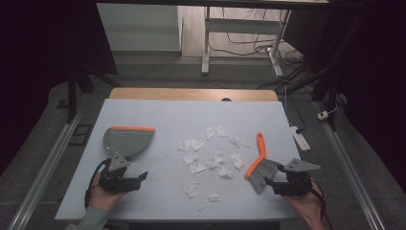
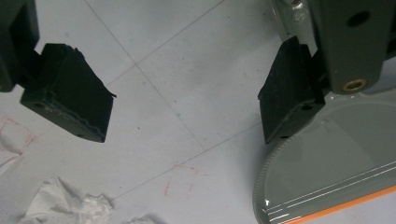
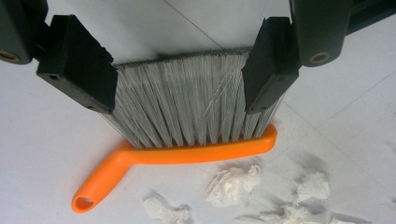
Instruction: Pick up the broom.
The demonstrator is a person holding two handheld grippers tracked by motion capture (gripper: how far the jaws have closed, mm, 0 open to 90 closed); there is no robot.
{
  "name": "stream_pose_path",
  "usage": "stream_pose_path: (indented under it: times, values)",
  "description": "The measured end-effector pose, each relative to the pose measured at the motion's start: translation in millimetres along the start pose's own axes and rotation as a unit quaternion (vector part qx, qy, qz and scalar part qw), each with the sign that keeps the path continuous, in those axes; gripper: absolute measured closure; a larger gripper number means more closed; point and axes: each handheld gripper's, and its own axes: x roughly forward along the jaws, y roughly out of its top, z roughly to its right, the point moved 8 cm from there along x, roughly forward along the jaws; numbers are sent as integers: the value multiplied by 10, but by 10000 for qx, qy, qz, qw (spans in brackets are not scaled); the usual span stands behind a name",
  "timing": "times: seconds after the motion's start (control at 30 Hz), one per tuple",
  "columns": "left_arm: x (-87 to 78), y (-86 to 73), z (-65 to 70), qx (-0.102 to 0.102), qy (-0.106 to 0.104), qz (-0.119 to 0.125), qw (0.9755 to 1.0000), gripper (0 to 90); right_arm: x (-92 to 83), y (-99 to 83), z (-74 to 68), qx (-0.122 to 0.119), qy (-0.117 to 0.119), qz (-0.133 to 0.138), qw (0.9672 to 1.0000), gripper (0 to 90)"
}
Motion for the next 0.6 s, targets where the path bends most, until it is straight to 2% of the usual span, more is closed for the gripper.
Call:
stream_pose_path:
  times: [0.2,0.33,0.37,0.5,0.53,0.6]
  values:
    - [-23,21,11,36,81,55,9999,185,-35,6,-43,49,-21,-40,10000,253]
    - [9,31,20,99,33,47,9999,185,-51,37,-59,59,-82,-98,9999,253]
    - [24,35,26,113,-1,26,9999,185,-53,61,-61,138,-127,-108,9998,257]
    - [73,55,41,165,-82,1,9998,185,-43,168,-6,152,-344,-306,9988,259]
    - [81,59,44,164,-80,2,9998,185,-43,168,-6,152,-344,-306,9988,259]
    - [89,78,60,183,-93,6,9998,185,-59,312,41,324,-325,-439,9980,261]
